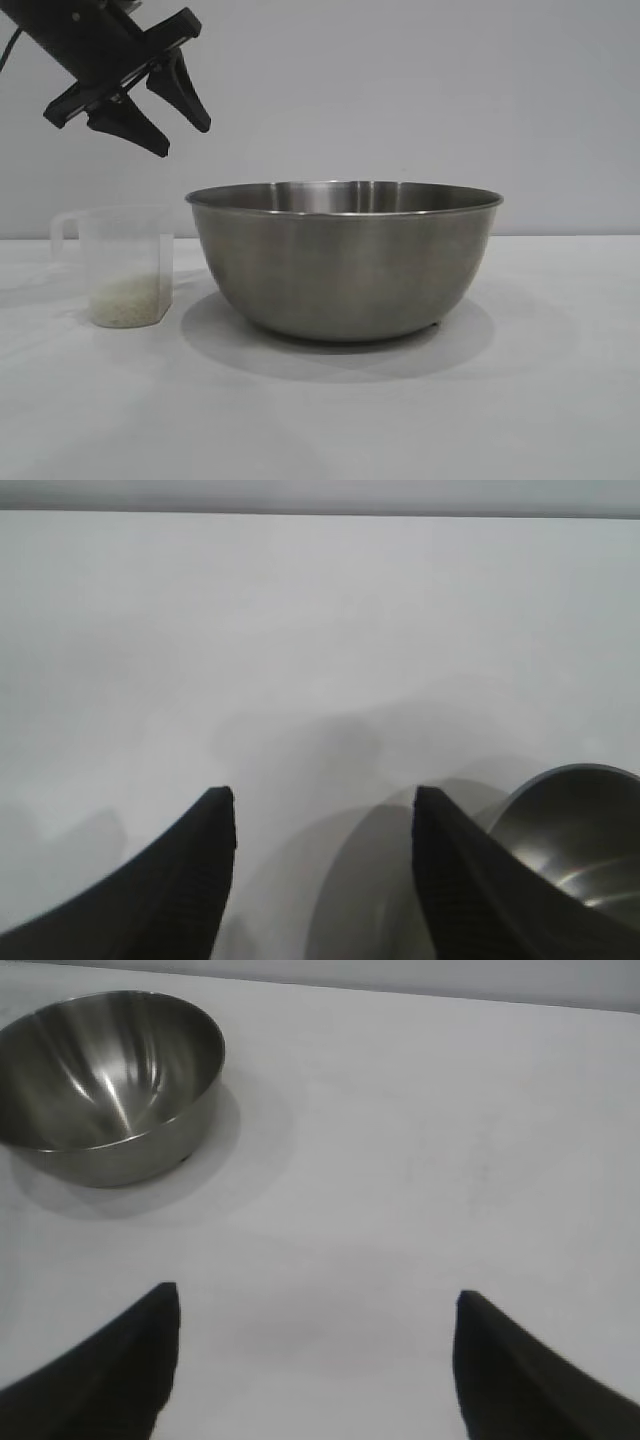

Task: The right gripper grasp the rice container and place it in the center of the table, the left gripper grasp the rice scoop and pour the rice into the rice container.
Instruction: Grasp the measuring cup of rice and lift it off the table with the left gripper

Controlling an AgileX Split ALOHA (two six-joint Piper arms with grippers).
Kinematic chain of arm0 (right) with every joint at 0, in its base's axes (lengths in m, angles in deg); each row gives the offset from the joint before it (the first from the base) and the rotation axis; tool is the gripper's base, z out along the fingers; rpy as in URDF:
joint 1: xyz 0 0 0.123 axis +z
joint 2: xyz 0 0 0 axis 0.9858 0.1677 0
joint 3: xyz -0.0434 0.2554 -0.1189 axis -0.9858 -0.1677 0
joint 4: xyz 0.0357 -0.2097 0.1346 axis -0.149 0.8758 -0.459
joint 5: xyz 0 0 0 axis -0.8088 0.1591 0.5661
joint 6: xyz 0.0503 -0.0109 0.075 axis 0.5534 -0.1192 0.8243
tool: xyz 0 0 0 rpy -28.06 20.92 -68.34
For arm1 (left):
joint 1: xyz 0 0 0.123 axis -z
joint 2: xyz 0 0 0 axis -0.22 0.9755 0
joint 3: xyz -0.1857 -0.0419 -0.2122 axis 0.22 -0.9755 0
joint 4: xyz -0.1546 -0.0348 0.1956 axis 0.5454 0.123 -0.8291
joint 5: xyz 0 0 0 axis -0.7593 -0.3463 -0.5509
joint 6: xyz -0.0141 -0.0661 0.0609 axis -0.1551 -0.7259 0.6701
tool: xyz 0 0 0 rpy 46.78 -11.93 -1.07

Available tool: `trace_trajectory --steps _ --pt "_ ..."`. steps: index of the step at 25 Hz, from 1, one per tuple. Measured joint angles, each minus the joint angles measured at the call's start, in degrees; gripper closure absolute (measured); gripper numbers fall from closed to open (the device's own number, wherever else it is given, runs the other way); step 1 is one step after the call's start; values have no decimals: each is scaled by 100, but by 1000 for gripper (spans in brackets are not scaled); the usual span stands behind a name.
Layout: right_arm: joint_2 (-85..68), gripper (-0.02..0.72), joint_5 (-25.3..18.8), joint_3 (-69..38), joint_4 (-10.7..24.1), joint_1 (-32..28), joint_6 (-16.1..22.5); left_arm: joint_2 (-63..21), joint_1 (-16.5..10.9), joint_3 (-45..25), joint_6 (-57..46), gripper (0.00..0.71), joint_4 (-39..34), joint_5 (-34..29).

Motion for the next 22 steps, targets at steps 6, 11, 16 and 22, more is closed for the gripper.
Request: trace_trajectory --steps 6,11,16,22 --pt "0 195 0 0 -9 -232 -2 0 0 0 0 362 0 0" --pt "0 290 0 0 -9 -753 -12 -176 0 0 0 362 -217 103" --pt "0 324 0 0 -9 -796 -12 -942 0 0 -56 362 -1052 170" --pt "0 434 0 0 -9 -796 -12 -2129 0 -111 -1225 362 -2656 16"
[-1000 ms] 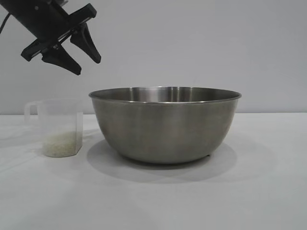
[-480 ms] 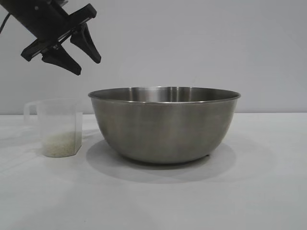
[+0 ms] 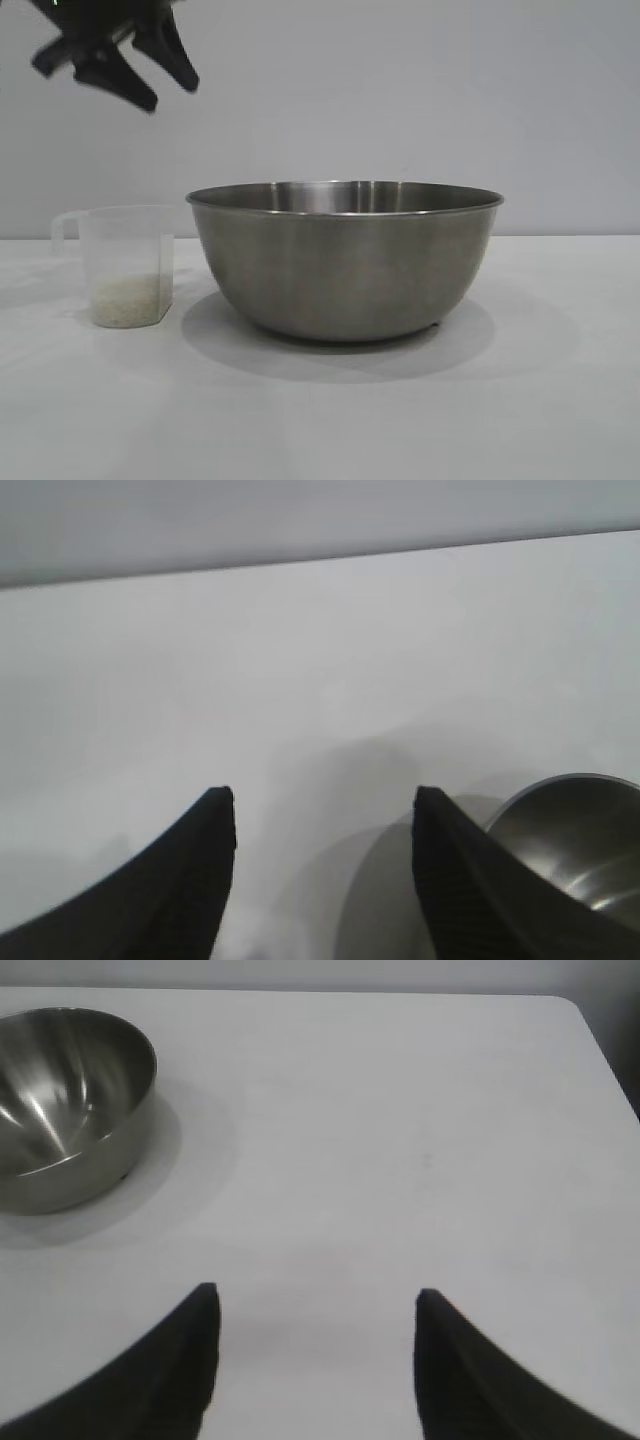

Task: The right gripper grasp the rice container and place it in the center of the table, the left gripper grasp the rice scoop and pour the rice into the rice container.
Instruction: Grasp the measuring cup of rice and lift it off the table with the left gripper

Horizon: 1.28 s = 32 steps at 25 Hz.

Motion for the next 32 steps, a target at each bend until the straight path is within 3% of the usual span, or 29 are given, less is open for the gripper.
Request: trace_trajectory --steps 1,6,10,15,20,26,32 --pt "0 484 0 0 0 0 0 -197 0 -48 -268 362 -305 -127" --pt "0 488 0 0 0 0 0 -879 0 -308 -1571 362 -1569 -1049" --pt "0 488 0 0 0 0 0 -1301 0 -908 -2092 362 -1811 -1375" --pt "0 488 0 0 0 0 0 -2078 0 -2003 -2276 362 -1845 -1301" --pt "0 488 0 0 0 0 0 -3098 0 -3265 -2288 362 -1708 -493" --pt "0 488 0 0 0 0 0 -4178 0 -4773 -2288 362 -1157 1025" --pt "0 488 0 0 0 0 0 -4664 0 -5698 -2252 362 -1074 2114"
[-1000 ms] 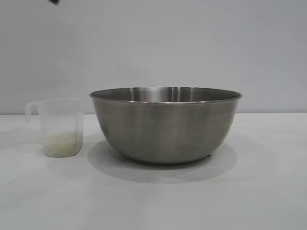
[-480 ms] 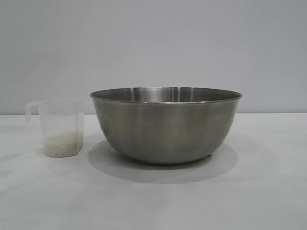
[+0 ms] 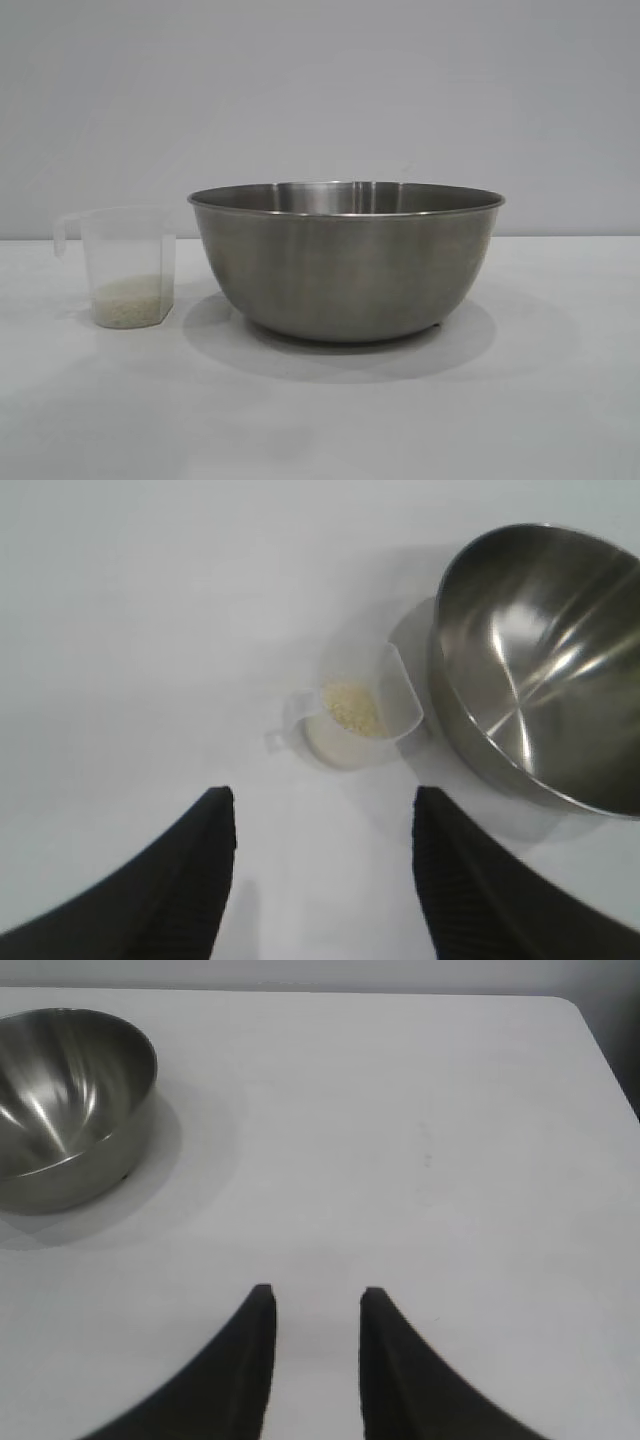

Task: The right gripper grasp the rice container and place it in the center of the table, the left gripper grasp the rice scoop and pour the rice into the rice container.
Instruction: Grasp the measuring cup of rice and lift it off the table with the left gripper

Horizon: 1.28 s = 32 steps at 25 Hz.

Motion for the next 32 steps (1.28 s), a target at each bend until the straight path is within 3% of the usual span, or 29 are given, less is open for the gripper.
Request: trace_trajectory --steps 9,16,20,27,32 --pt "0 488 0 0 0 0 0 0 0 -1121 -391 362 -85 1646" --pt "0 488 0 0 0 0 0 0 0 -1712 -1857 362 -2211 2994" --pt "0 488 0 0 0 0 0 185 0 -1859 -1990 362 -2573 3701" --pt "0 488 0 0 0 0 0 1336 0 -1873 -2235 362 -3184 4876" --pt "0 488 0 0 0 0 0 2751 0 -1873 -2302 362 -3358 6437"
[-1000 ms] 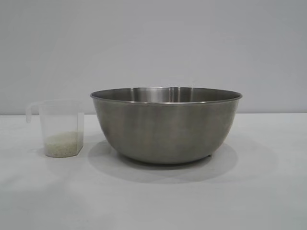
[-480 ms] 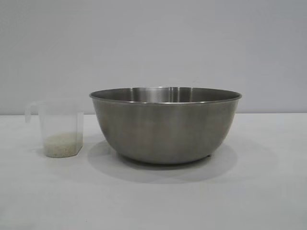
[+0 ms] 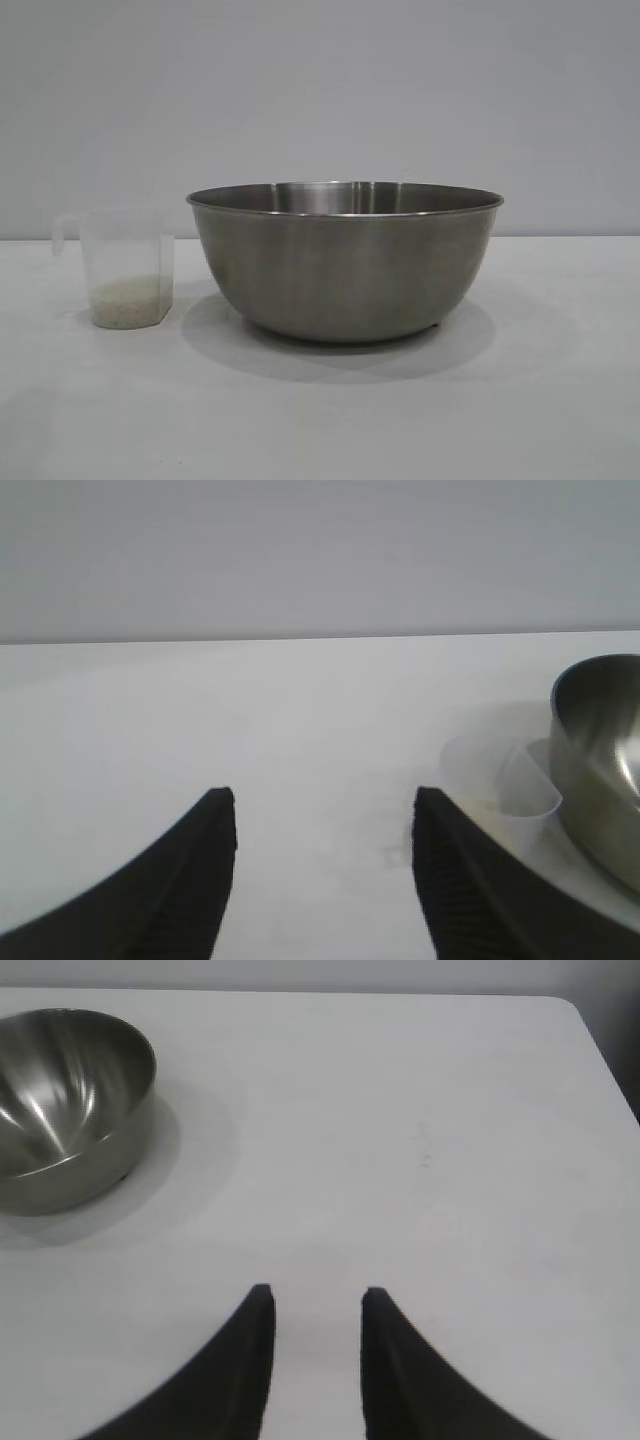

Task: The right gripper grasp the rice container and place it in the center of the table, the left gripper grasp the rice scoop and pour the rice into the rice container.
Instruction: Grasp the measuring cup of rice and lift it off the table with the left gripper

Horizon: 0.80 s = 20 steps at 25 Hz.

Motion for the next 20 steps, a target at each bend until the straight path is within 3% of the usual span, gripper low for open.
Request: trace_trajectory --steps 2,5,20 --pt "0 488 0 0 0 0 0 590 0 26 -9 362 -52 507" --pt "0 488 0 0 0 0 0 1385 0 130 -9 362 -209 696" --pt "0 488 0 0 0 0 0 3004 0 800 -158 362 -599 732"
